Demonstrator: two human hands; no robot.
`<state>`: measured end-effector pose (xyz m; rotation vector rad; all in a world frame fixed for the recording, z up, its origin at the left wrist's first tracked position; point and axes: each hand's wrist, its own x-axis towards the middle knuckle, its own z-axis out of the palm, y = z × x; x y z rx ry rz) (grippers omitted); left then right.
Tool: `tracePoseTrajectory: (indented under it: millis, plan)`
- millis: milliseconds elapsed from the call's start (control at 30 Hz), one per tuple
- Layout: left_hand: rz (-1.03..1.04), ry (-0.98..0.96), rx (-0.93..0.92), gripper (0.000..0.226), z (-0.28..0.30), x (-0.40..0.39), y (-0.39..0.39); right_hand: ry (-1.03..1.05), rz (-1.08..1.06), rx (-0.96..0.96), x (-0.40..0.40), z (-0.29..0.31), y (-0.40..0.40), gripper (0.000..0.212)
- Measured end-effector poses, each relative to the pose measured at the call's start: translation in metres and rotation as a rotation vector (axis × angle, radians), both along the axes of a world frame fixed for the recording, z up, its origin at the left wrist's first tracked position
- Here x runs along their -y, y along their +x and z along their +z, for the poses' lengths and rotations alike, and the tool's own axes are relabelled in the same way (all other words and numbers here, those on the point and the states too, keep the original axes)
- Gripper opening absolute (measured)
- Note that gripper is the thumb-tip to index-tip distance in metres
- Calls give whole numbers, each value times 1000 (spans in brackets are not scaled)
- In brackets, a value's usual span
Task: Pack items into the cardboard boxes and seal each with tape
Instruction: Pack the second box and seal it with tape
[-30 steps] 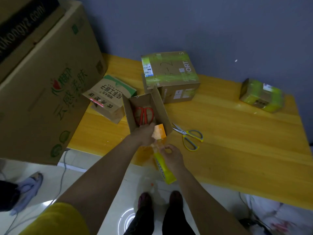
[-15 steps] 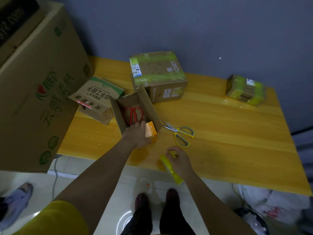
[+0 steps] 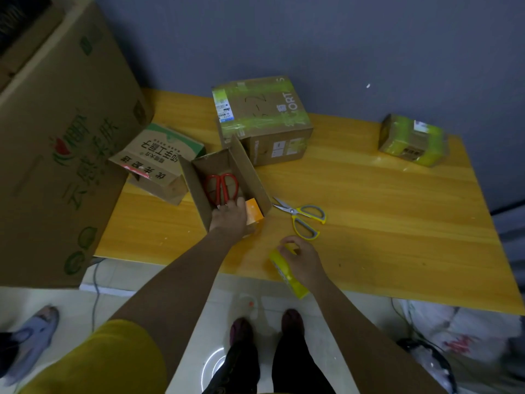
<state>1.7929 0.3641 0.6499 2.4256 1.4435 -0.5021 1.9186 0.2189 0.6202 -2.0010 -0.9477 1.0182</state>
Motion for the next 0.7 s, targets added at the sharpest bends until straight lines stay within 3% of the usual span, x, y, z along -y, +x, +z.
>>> tracePoseTrajectory:
  millis: [167,233,367,467,567,700]
  plan:
    - [3,-37,-12,124,5,0,-6,30,-50,-36,5,8,6,12]
    - [-11,28,-22,132,9,5,-8,48,-85,-55,9,15,9,15]
    - [-2,265,99,124,22,22,-5,67,-112,-73,18,26,18,10]
    - [-50,463,231,93,38,34,2,94,-139,-113,21,32,25,14]
    - [68,217,274,76,48,32,15,137,-179,-121,24,41,30,16]
    - [331,-32,349,83,53,11,32,186,-198,-91,22,47,45,21]
